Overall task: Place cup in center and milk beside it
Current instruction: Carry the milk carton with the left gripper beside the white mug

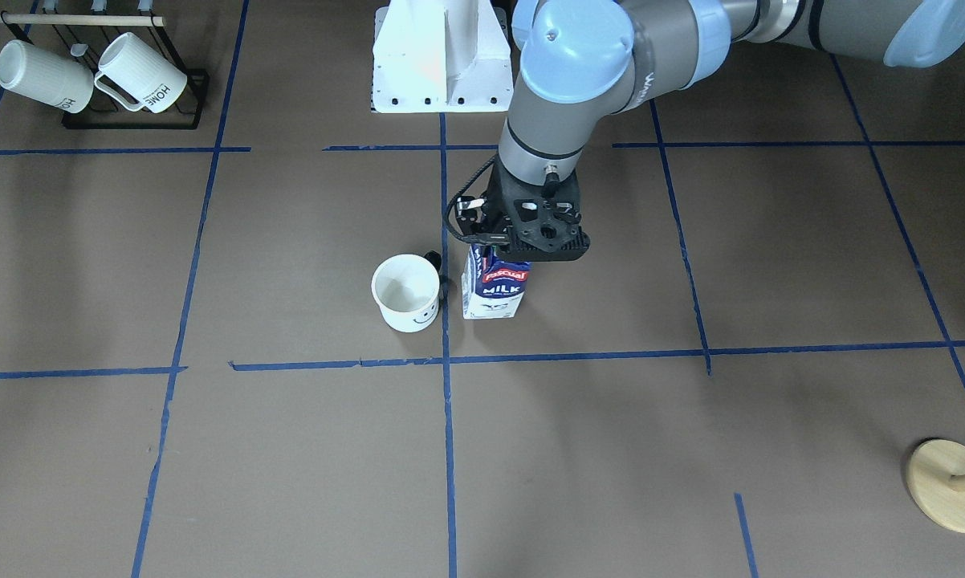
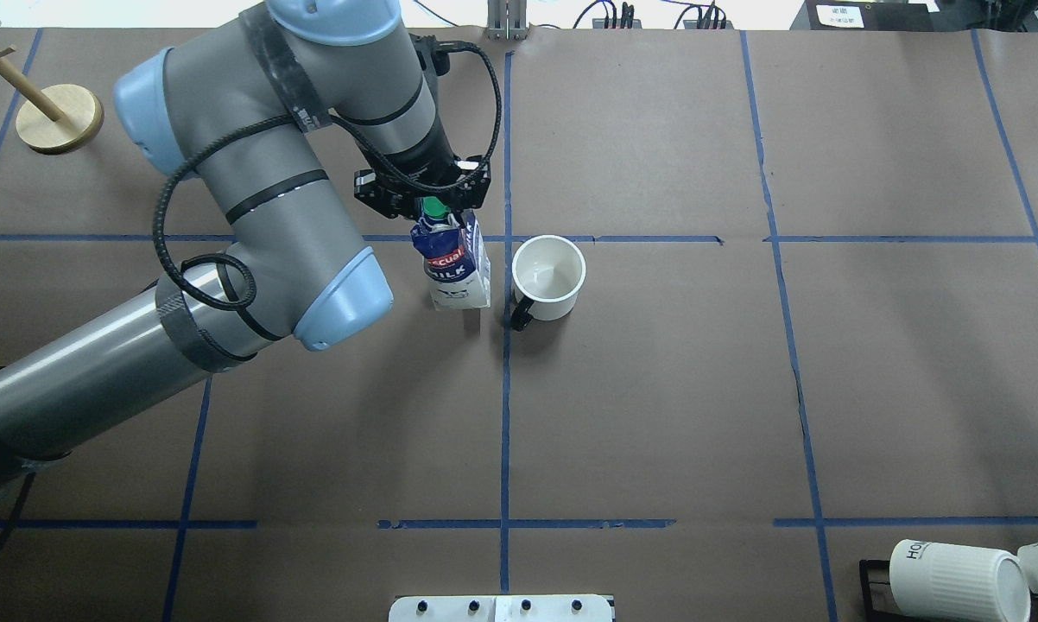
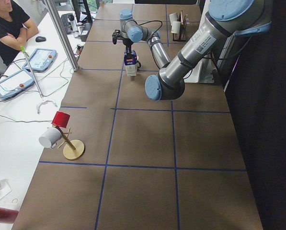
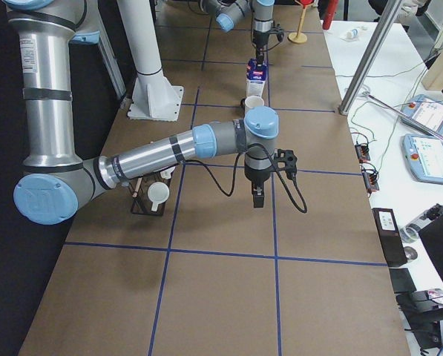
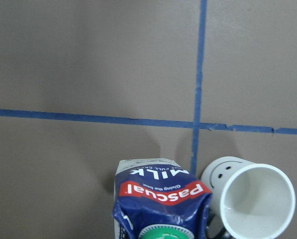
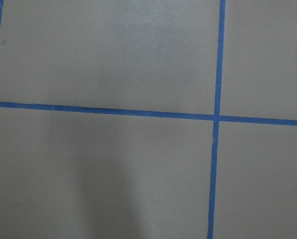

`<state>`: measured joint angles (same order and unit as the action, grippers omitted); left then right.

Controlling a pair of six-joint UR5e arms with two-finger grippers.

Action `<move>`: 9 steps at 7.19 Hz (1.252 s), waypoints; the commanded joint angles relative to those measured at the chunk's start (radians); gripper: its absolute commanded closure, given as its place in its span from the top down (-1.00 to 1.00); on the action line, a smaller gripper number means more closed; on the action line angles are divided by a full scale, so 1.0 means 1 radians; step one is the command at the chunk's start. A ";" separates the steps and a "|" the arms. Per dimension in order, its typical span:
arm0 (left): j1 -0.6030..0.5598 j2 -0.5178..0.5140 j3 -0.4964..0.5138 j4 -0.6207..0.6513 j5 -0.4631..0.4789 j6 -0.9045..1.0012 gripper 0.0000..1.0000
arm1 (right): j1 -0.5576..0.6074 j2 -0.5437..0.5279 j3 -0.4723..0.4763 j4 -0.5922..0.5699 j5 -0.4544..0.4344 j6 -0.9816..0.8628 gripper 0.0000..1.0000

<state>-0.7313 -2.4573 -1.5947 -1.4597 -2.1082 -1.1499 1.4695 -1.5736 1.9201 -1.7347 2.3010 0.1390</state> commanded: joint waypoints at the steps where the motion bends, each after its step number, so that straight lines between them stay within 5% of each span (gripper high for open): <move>1: 0.007 -0.028 0.041 -0.004 0.000 -0.004 -0.88 | 0.000 -0.005 -0.004 0.006 0.000 0.001 1.00; 2: 0.015 -0.028 0.044 -0.013 0.013 -0.004 -0.84 | 0.000 -0.005 -0.006 0.006 -0.002 -0.001 1.00; 4: 0.030 -0.028 0.044 -0.014 0.028 -0.004 -0.35 | 0.000 -0.005 -0.003 0.006 0.000 0.001 1.00; 5: 0.030 -0.026 0.044 -0.014 0.030 -0.002 0.46 | 0.000 -0.005 -0.004 0.006 0.000 -0.001 1.00; 6: 0.029 -0.025 0.035 -0.014 0.030 -0.007 0.99 | 0.000 -0.005 -0.003 0.006 0.000 0.001 1.00; 9: 0.021 -0.020 -0.008 0.005 0.025 -0.036 1.00 | 0.000 -0.002 -0.003 0.007 -0.002 -0.004 1.00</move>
<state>-0.7051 -2.4799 -1.5801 -1.4642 -2.0796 -1.1795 1.4696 -1.5767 1.9184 -1.7278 2.3003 0.1374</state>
